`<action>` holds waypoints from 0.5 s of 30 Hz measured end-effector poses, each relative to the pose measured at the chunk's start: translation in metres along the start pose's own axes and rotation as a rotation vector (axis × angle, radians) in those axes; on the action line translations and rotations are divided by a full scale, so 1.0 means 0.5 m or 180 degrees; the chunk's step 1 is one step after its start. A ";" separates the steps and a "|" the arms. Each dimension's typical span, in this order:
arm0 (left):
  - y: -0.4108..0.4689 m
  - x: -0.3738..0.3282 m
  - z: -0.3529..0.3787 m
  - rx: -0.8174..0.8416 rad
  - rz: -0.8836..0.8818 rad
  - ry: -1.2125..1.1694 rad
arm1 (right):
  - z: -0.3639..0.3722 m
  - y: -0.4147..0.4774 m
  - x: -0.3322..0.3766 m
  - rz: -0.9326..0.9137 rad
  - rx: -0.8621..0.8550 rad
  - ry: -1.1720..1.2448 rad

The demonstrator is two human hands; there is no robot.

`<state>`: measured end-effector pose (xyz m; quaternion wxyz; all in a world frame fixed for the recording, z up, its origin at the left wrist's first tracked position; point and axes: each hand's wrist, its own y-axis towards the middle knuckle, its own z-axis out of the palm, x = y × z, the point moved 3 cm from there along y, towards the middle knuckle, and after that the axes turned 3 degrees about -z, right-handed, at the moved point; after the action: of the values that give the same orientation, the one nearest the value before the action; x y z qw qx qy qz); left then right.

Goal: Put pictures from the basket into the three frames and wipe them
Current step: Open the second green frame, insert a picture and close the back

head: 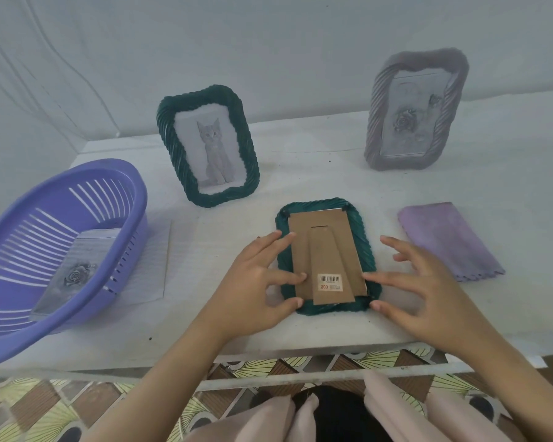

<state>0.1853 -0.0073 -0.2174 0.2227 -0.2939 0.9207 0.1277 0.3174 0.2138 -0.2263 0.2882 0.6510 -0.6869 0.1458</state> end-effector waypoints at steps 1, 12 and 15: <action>0.001 -0.001 -0.002 0.0031 0.0012 0.0050 | 0.001 0.001 0.001 -0.0040 0.0035 -0.0011; 0.004 -0.006 -0.011 0.0190 0.0015 0.0093 | 0.005 0.020 -0.004 -0.0173 0.0165 0.0064; 0.009 -0.005 -0.014 0.0235 0.0051 0.0152 | 0.001 0.030 -0.001 -0.0213 0.0168 0.0020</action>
<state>0.1822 -0.0047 -0.2097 0.2102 -0.2810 0.9322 0.0884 0.3028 0.2157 -0.2245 0.2778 0.6805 -0.6598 0.1562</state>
